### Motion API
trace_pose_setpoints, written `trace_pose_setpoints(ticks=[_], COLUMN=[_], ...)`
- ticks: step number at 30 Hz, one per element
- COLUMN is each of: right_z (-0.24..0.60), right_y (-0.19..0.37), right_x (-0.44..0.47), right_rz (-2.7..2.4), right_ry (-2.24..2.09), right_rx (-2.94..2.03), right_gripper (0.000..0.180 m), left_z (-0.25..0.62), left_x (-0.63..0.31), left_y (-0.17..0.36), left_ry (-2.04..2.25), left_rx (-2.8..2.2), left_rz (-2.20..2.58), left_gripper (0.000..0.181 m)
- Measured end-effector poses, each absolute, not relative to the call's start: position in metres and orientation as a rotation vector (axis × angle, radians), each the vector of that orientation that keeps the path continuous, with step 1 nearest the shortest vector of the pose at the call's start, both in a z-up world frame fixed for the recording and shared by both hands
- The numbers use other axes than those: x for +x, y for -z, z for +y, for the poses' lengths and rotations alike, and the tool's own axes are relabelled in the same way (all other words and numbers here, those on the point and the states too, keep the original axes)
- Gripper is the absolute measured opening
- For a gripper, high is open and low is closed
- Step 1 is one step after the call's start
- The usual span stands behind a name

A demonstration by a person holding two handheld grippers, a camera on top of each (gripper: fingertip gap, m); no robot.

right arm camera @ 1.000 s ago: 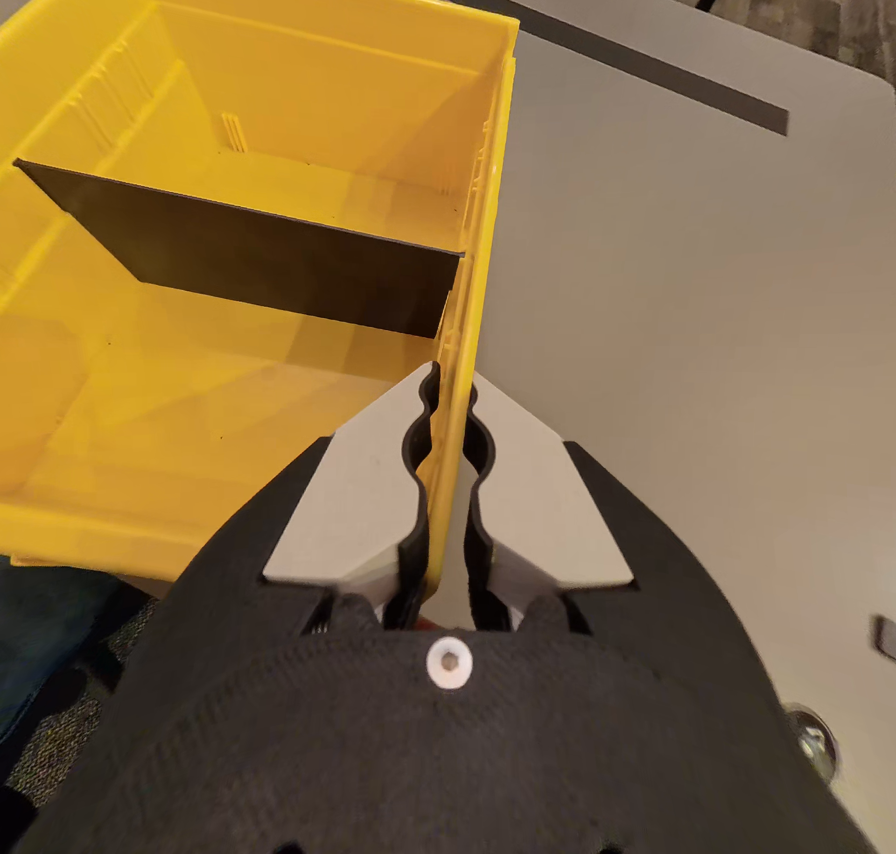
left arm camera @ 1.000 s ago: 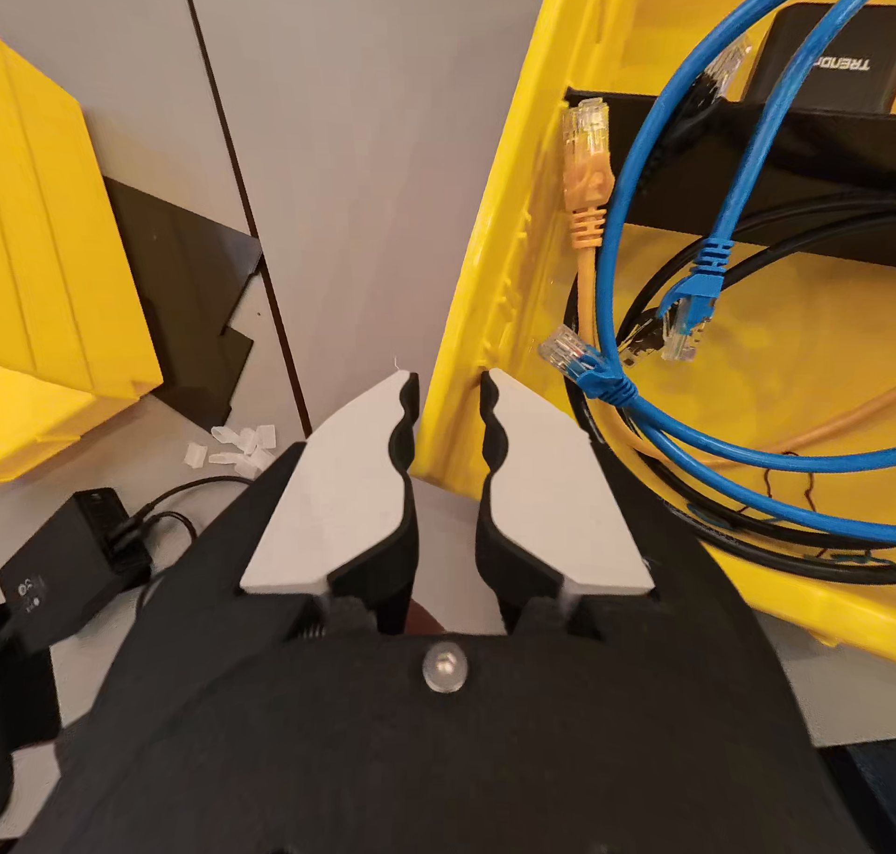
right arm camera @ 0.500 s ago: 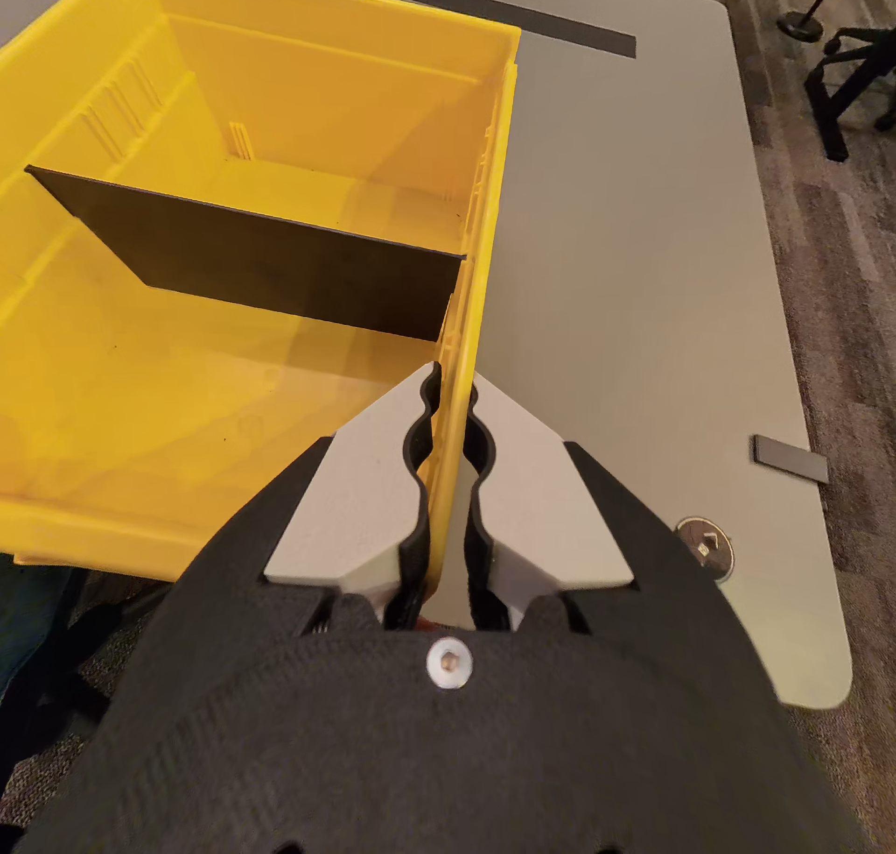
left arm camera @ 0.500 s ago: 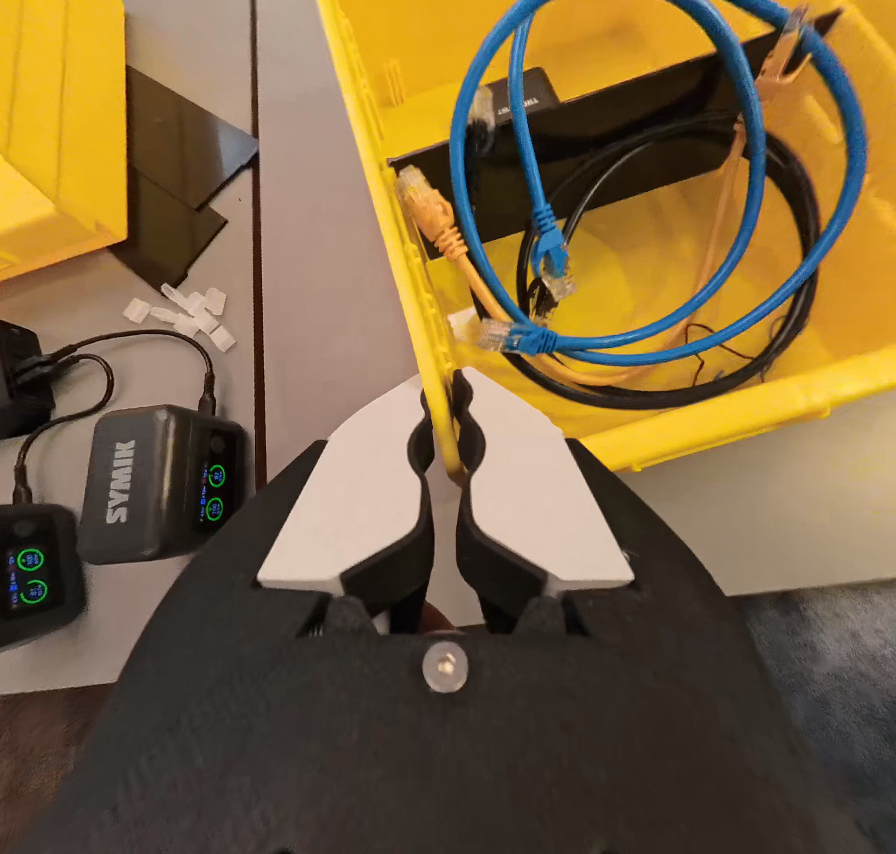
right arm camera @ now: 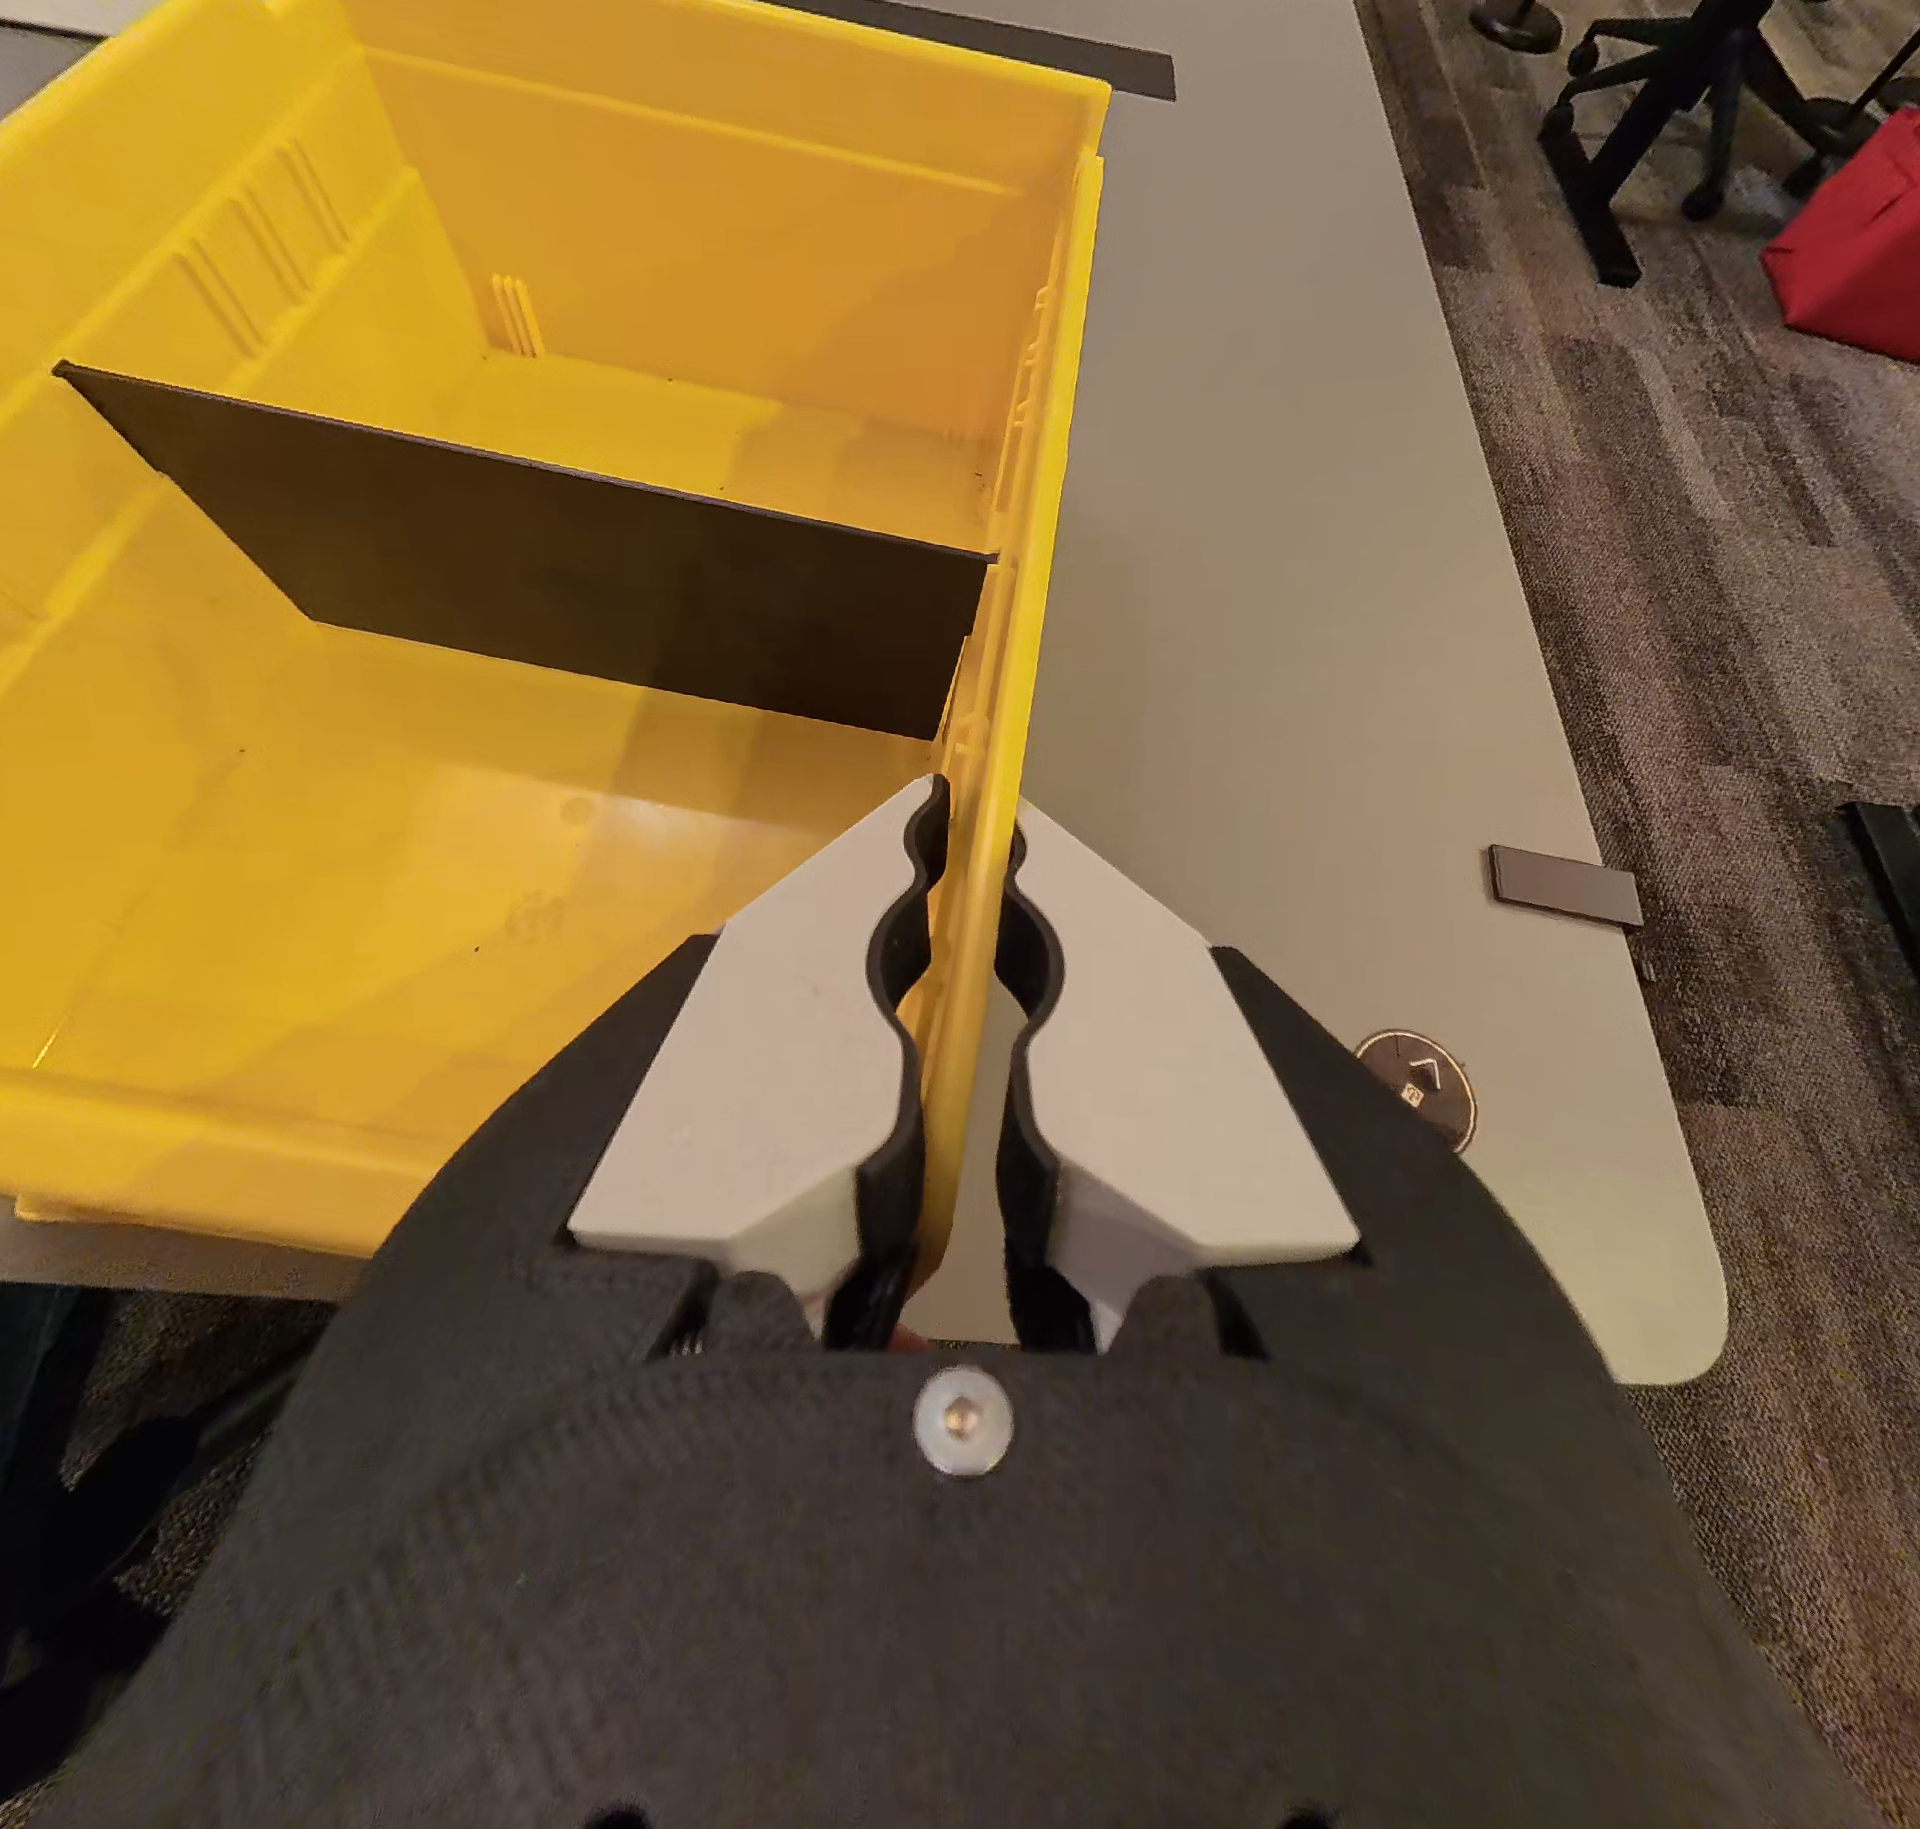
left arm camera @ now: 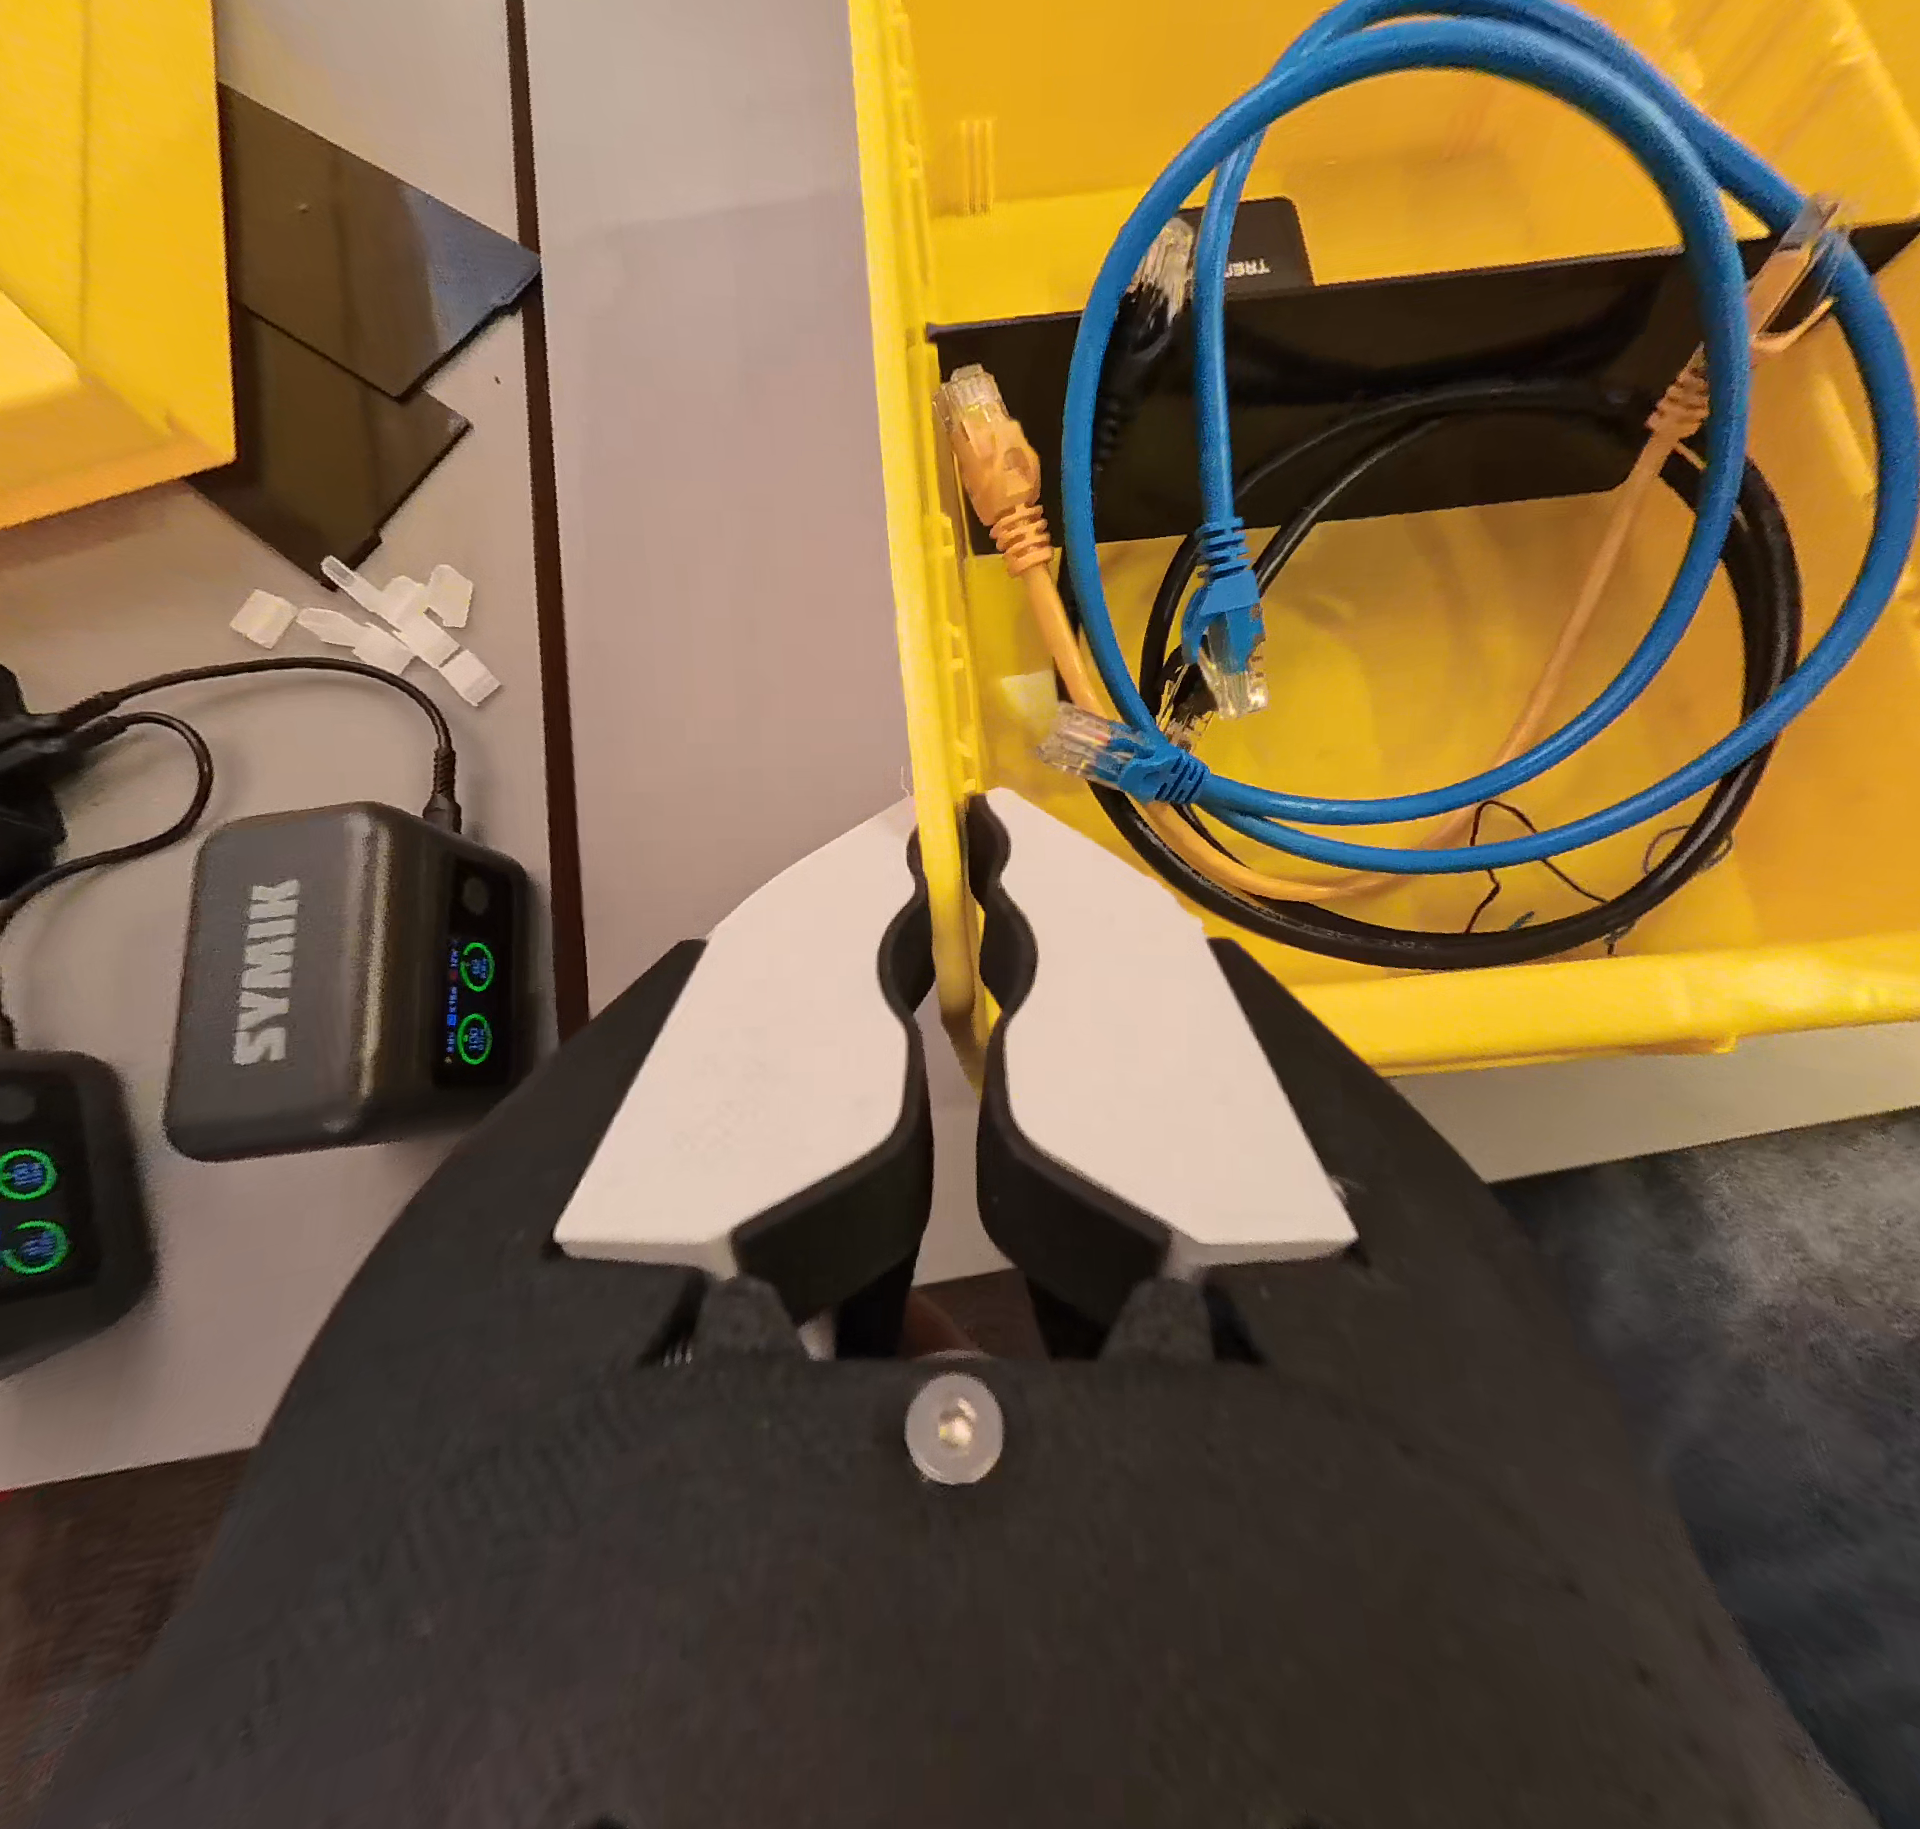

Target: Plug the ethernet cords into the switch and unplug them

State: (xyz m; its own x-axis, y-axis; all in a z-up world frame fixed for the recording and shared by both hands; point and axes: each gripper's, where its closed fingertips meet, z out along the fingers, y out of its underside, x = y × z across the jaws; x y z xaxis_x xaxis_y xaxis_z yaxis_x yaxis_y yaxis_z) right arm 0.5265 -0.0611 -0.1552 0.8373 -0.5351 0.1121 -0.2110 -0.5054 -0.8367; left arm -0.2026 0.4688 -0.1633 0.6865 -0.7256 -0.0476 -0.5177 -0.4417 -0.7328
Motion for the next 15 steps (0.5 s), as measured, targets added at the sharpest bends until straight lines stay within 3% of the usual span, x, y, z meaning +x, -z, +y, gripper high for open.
trace_pose_setpoints(ticks=[12, 15], right_z=[-0.057, -0.058], right_y=[0.154, 0.154], right_x=[0.531, 0.53], right_rz=[0.561, 0.568], right_ry=[0.49, 0.479], right_rx=[-2.061, -2.035], right_gripper=[0.002, 0.002], left_z=[0.466, 0.469], left_x=[-0.202, -0.204], left_y=[0.162, 0.144], left_ry=[0.338, 0.339], left_rx=[-2.126, -2.073], left_rz=[0.912, 0.879], left_gripper=[0.006, 0.026])
